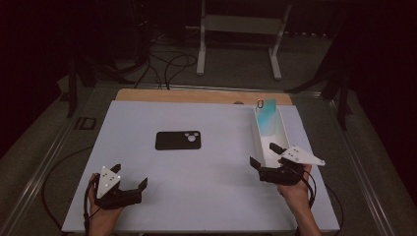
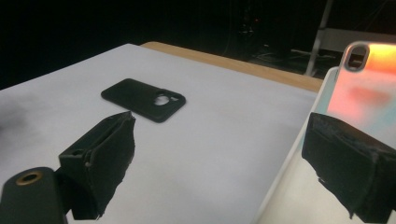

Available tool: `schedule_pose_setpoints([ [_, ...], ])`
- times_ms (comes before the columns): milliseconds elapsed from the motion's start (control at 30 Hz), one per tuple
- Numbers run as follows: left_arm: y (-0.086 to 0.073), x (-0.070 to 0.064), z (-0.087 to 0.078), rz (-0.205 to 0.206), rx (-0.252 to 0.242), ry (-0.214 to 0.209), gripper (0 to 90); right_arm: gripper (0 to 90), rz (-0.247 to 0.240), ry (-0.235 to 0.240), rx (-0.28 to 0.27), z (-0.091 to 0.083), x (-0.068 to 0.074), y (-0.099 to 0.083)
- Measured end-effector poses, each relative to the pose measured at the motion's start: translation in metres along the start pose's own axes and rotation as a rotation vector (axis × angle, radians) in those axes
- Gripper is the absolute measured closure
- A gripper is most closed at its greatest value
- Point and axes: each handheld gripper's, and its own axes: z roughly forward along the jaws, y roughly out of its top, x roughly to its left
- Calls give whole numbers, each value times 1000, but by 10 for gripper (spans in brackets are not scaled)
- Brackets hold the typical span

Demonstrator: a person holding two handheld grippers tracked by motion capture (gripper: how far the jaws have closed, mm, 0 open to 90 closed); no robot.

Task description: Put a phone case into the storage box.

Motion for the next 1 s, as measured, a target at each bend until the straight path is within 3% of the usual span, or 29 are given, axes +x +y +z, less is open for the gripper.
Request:
schedule_pose_setpoints([
  [133, 0, 1, 0, -5, -3, 1, 0, 93, 6, 3, -8, -4, 1, -7],
  [300, 2, 0, 0, -10, -6, -11, 0, 94, -5, 24, -63, -17, 9, -19],
  [667, 7, -1, -4, -5, -19, -22, 0, 94, 18, 21, -50, -22, 12, -34],
  [1000, 30, -3, -1, 31, -30, -41, 0, 93, 31, 14, -61, -26, 11, -42],
])
